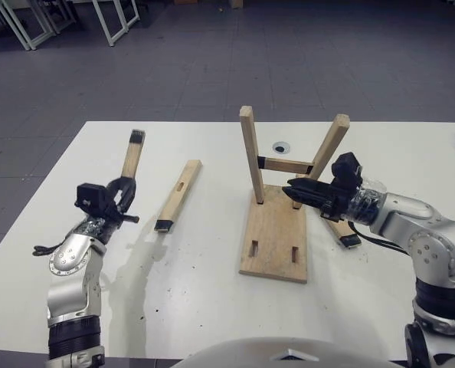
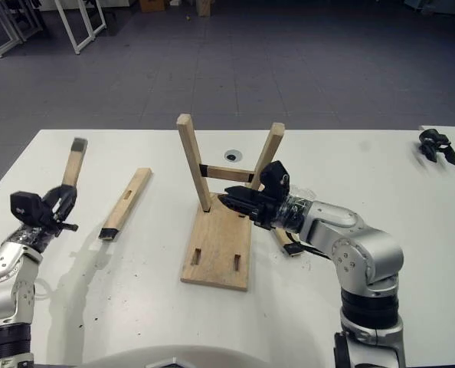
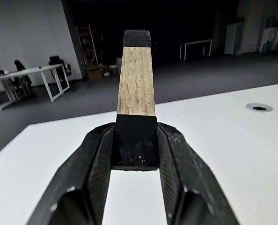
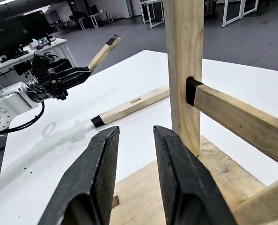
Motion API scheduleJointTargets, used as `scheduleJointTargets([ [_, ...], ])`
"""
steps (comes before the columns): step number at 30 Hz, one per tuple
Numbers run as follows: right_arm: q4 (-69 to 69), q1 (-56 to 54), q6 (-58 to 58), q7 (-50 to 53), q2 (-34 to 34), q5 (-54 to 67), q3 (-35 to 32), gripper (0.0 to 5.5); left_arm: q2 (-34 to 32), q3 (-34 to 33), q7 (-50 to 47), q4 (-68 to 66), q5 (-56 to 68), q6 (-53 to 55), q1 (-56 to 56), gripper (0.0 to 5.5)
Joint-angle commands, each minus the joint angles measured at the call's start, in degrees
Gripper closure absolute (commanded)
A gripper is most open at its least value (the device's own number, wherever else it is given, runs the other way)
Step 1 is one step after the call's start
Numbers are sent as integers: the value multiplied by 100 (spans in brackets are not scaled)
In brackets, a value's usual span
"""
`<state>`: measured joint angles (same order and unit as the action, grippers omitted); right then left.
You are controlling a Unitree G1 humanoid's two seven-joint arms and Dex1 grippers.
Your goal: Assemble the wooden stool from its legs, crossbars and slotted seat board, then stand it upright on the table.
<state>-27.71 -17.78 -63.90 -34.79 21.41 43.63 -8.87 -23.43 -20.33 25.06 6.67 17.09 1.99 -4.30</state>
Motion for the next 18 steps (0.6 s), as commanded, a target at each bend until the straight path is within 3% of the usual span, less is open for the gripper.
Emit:
scheduleJointTargets([
  [1, 319, -744, -731, 905, -823, 1145, -628, 423, 266, 727, 9, 1123, -381, -726, 96, 420],
  [8, 1116, -1682, -945, 2367, -1526, 2686, -1127, 423, 359, 1868, 401, 1880, -437, -928, 116, 420],
  [18, 1743, -2344, -443, 3046, -1566, 3645, -845, 423, 274, 2228, 636, 1969, -431, -921, 45, 420],
])
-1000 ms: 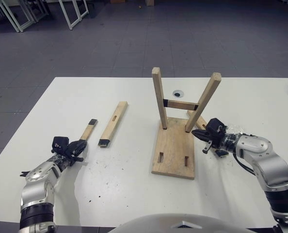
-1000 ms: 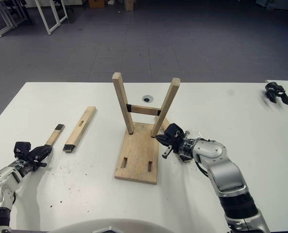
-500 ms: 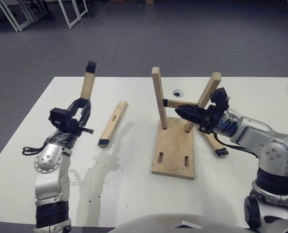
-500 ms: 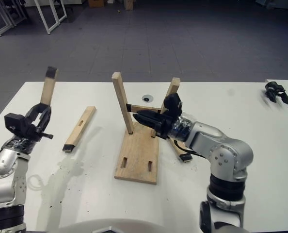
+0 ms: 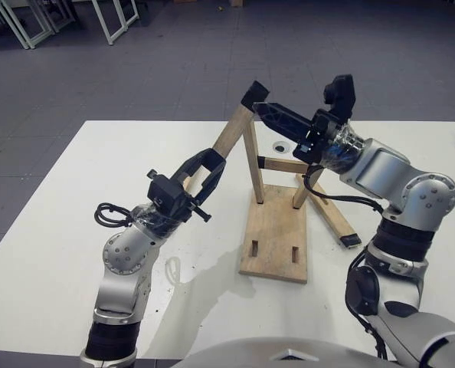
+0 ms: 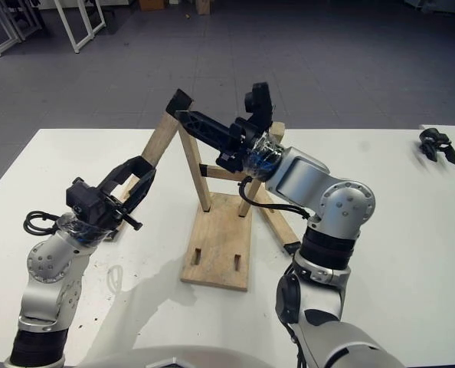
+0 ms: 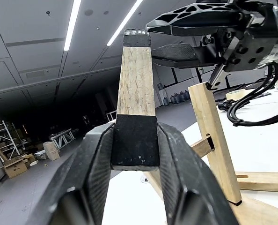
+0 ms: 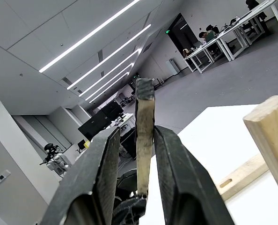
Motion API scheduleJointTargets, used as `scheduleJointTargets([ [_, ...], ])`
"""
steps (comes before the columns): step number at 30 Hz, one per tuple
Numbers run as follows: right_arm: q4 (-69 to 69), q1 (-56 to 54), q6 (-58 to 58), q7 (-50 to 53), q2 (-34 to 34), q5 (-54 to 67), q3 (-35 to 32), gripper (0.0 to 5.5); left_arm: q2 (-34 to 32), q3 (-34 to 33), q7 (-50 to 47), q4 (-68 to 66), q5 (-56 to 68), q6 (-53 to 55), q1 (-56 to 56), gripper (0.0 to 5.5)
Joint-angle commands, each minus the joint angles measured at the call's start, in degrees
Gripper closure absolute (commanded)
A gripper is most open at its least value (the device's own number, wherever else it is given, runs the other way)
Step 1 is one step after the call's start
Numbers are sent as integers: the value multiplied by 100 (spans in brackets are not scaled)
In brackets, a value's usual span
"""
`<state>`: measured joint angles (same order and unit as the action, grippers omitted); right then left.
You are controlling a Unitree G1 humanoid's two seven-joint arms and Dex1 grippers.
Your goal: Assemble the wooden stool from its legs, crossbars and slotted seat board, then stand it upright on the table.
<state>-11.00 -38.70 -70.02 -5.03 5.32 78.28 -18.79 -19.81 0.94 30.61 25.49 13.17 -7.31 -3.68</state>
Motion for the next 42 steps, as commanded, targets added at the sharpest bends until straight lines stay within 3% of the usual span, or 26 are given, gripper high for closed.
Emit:
scheduleJointTargets([
  [1, 97, -274, 215, 79, 61, 193, 191, 423, -95, 109, 86, 89, -39, 6, -22, 420],
  [6, 67, -245, 297, -132, 304, 24, 498, 504, -131, 10, 47, 38, 1, 18, 15, 420],
  [13, 80, -272, 586, -249, 565, -119, 713, 509, -199, 34, 75, 91, 1, 56, 14, 420],
  [14, 74, -266, 611, -179, 589, -24, 651, 509, -229, 46, 79, 72, -48, 82, -7, 383],
  [18, -107, 7, 628, 170, 861, 377, 370, 509, -629, 53, 273, -599, -599, -274, -587, 321],
  [26, -909, 1763, 201, -323, 2725, 63, 38, 509, -695, -104, -177, -1655, -1286, -540, -990, 317],
  [31, -425, 2378, 935, -1401, 3749, -1685, 479, 509, -555, -135, -484, -1715, -1398, -457, -908, 317],
  [34, -68, 2358, 1432, -1814, 3847, -2479, 775, 509, -548, -124, -522, -1763, -1404, -364, -824, 317],
  [42, 805, 1875, 2164, -2131, 3270, -3589, 1249, 509, -473, -67, -533, -1713, -1362, -242, -780, 317],
])
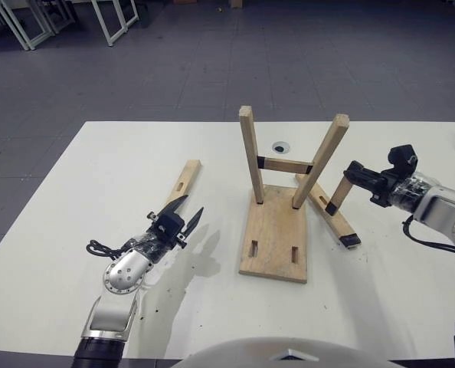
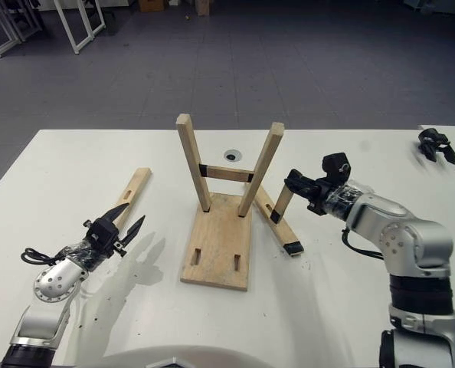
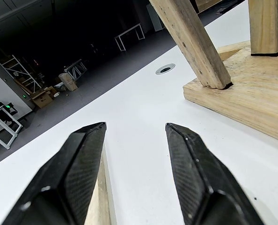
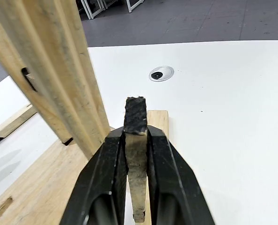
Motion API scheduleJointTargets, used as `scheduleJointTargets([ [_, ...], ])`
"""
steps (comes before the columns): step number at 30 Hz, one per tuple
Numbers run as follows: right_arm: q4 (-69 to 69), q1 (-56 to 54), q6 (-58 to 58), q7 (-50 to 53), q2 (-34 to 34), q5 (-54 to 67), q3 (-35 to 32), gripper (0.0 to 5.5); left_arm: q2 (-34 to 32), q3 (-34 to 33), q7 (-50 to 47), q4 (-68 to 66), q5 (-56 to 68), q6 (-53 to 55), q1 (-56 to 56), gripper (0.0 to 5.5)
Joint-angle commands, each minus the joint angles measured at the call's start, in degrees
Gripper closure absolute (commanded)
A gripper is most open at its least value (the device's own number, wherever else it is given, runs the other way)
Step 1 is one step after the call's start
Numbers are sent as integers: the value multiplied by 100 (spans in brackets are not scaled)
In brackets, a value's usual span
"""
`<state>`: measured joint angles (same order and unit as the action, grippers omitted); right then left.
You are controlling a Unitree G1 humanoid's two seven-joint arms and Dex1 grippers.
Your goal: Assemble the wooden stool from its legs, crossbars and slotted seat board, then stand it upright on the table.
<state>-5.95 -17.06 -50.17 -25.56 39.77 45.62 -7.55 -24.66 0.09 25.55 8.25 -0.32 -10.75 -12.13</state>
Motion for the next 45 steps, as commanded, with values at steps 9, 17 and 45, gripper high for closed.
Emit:
scheduleJointTargets([
  [9, 1278, -829, 729, -390, -491, -1261, 381, 509, 43, 9, -12, 22, 24, 172, 67, 317],
  [17, 904, -64, 576, 297, -773, -1827, 303, 509, 58, -67, -33, 13, 65, 207, 46, 317],
  [45, 3194, -1735, 2233, 1004, -1809, -3295, 572, 404, 169, -75, -37, -195, 123, 193, 190, 317],
])
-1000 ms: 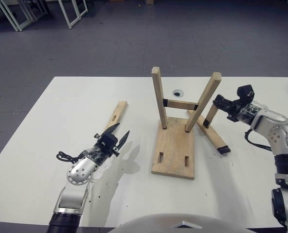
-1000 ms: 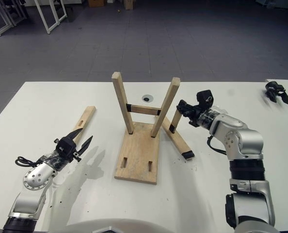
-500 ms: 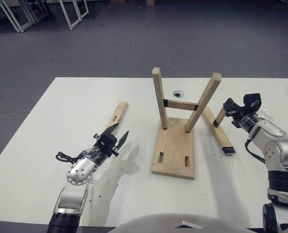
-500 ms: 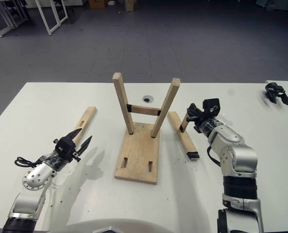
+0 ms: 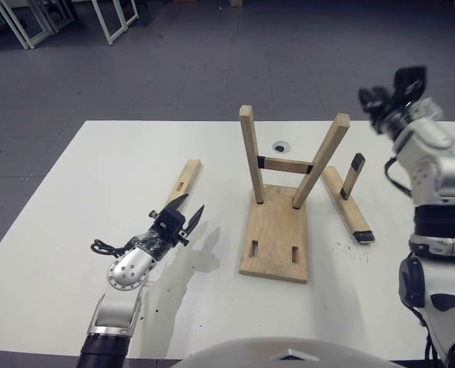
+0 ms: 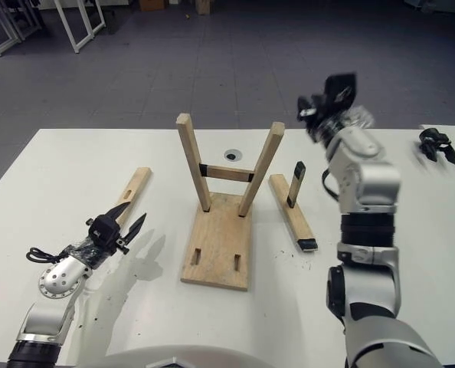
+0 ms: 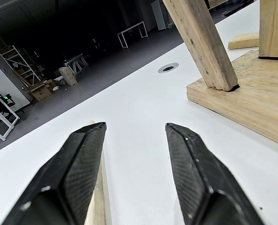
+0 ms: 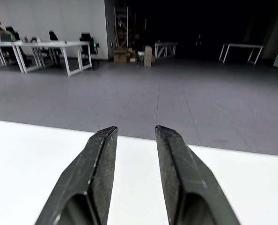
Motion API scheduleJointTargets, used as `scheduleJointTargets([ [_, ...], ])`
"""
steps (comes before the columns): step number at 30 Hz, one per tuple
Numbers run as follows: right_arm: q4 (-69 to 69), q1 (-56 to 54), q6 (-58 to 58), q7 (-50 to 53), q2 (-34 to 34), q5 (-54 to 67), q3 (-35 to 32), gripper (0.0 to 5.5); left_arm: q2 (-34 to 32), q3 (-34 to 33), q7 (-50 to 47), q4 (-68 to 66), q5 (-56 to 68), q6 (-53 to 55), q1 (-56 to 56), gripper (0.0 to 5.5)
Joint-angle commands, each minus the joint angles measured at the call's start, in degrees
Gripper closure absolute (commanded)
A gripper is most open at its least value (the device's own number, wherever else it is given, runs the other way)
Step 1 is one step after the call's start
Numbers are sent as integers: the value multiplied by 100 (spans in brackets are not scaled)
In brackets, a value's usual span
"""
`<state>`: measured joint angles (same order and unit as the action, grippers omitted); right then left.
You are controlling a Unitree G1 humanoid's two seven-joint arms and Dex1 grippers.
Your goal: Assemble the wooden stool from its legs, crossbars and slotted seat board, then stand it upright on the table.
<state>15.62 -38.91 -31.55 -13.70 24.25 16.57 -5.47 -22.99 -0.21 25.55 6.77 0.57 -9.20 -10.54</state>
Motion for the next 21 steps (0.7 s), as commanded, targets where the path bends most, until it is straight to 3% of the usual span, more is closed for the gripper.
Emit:
scheduleJointTargets([
  [1, 1364, 513, 503, -207, -290, -499, 419, 404, 3, -45, -41, -53, 41, 43, 26, 317],
  [6, 1452, 313, 553, -178, -167, -414, 67, 404, -6, -82, -42, -56, 87, 73, -3, 317],
  [15, -2235, 708, -1420, 436, -78, 500, -1001, 404, 7, -148, -80, 38, 119, 89, -137, 317],
  [21, -3817, 2594, -2454, 500, -97, 754, -1497, 404, 9, -190, -78, 107, 143, 79, -285, 317],
])
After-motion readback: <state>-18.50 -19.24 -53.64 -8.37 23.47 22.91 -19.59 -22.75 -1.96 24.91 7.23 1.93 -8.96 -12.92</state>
